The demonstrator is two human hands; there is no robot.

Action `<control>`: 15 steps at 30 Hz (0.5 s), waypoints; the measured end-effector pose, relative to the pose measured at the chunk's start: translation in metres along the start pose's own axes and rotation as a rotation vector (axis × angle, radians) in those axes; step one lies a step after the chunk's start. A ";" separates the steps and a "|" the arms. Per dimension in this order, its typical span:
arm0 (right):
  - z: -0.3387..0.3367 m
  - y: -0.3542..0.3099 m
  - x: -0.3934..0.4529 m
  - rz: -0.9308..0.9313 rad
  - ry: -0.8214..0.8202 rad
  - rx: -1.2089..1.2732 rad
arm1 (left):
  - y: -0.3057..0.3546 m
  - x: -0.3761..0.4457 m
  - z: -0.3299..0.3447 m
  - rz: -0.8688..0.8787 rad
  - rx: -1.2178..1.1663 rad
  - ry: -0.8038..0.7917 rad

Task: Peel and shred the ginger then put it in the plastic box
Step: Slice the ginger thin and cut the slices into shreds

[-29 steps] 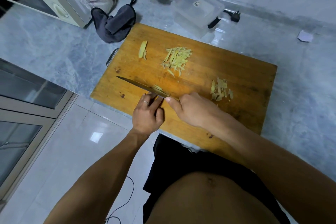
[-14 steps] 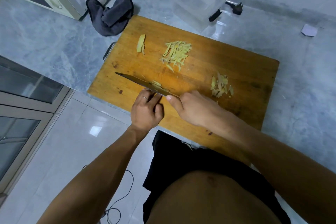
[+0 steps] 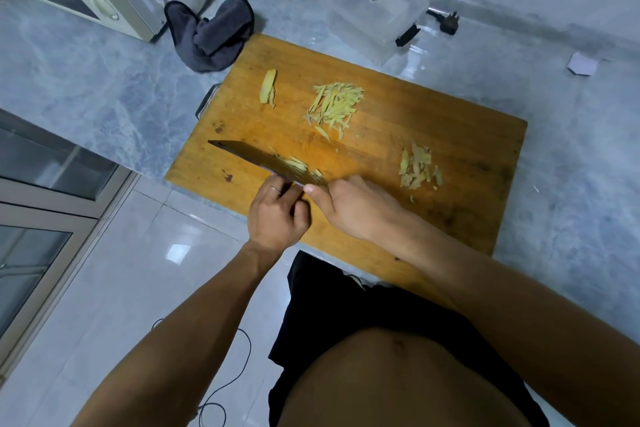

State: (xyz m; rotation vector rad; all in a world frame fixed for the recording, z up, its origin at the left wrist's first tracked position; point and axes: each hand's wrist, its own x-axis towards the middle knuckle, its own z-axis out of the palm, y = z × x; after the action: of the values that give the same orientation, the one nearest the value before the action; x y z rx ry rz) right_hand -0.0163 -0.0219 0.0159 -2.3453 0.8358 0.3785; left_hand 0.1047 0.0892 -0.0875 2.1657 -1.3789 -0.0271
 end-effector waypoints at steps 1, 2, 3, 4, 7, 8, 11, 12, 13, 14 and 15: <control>0.002 -0.001 -0.002 -0.002 0.000 -0.003 | 0.001 0.000 0.000 0.004 0.005 0.011; 0.003 -0.001 -0.003 -0.001 -0.001 -0.007 | 0.002 0.000 -0.001 0.008 0.011 0.021; 0.004 -0.002 -0.004 0.000 0.000 -0.009 | 0.003 -0.001 0.000 0.009 0.016 0.022; 0.003 -0.001 -0.005 -0.002 0.006 -0.010 | 0.003 -0.001 0.000 0.006 0.017 0.015; -0.003 0.002 -0.006 -0.015 0.015 -0.006 | -0.001 -0.001 0.003 0.000 0.008 -0.007; -0.005 0.003 -0.007 -0.018 0.015 -0.001 | -0.002 -0.001 0.004 -0.001 0.002 -0.012; -0.010 0.006 -0.011 -0.015 0.012 0.009 | -0.004 -0.002 0.005 -0.011 -0.010 -0.021; -0.012 0.007 -0.012 -0.012 0.009 0.010 | -0.005 -0.002 0.006 -0.012 -0.013 -0.027; -0.012 0.007 -0.012 -0.009 0.006 0.009 | -0.004 -0.003 0.006 -0.011 -0.018 -0.029; -0.013 0.007 -0.013 -0.006 0.003 0.008 | -0.004 -0.002 0.006 -0.008 -0.022 -0.027; -0.013 0.007 -0.013 -0.004 -0.001 0.006 | -0.003 -0.002 0.005 -0.007 -0.025 -0.023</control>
State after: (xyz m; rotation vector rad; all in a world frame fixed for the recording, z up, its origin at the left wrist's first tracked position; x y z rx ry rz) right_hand -0.0299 -0.0286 0.0288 -2.3414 0.8306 0.3747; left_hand 0.1047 0.0891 -0.0932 2.1564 -1.3764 -0.0711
